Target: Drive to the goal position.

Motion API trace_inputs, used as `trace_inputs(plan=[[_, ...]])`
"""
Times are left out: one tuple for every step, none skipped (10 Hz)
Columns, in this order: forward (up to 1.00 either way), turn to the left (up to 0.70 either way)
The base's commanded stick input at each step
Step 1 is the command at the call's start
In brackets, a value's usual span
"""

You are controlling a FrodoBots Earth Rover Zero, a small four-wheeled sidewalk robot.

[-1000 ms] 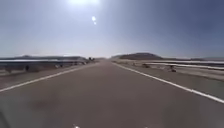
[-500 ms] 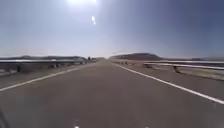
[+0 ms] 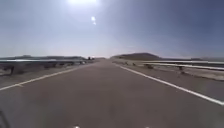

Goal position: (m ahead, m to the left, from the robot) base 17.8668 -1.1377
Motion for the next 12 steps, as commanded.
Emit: trace_inputs(plan=[[1.00, 0.00], [1.00, 0.00], [1.00, 0.00], [1.00, 0.00], [1.00, 0.00], [1.00, 0.00], [1.00, 0.00], [1.00, 0.00], [1.00, 0.00], [1.00, 0.00], [1.00, 0.00], [1.00, 0.00]])
